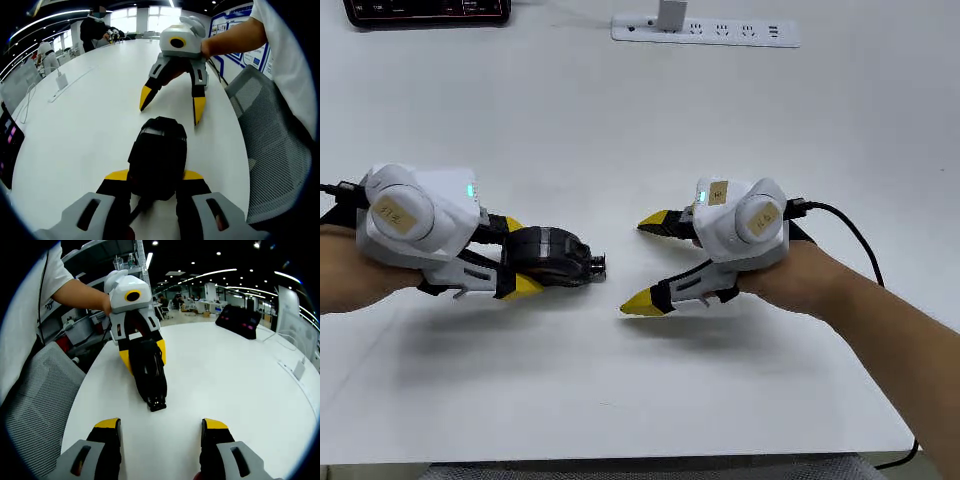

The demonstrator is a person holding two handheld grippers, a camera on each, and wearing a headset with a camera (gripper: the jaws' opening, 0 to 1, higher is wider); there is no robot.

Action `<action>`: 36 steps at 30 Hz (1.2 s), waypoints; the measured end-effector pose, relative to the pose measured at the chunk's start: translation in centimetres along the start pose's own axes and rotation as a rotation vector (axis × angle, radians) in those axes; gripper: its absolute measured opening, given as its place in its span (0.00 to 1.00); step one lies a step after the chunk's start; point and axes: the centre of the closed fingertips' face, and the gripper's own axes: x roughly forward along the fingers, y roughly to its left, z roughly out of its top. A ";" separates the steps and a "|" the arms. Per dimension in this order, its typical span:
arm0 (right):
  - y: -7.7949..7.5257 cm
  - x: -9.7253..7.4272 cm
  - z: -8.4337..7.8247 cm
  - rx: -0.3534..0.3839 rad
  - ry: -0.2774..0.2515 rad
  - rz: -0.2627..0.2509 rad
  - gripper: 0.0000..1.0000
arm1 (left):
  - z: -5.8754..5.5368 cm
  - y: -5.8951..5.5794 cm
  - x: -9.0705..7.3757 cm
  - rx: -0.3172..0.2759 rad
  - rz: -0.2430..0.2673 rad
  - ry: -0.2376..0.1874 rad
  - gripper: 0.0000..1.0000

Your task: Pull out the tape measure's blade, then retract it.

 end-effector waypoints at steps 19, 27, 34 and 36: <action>0.1 2.4 1.3 -0.122 -0.013 0.022 0.35 | -0.1 0.0 0.0 0.008 0.002 0.001 0.30; 0.4 3.0 1.5 -0.177 -0.019 0.041 0.22 | -0.1 0.0 0.0 0.007 0.002 0.001 0.30; 0.5 3.3 1.7 -0.194 -0.025 0.046 0.16 | -0.1 0.0 0.1 0.007 0.002 0.002 0.30; 0.5 3.4 1.7 -0.195 -0.027 0.048 0.14 | -0.1 0.0 0.1 0.007 0.002 0.003 0.30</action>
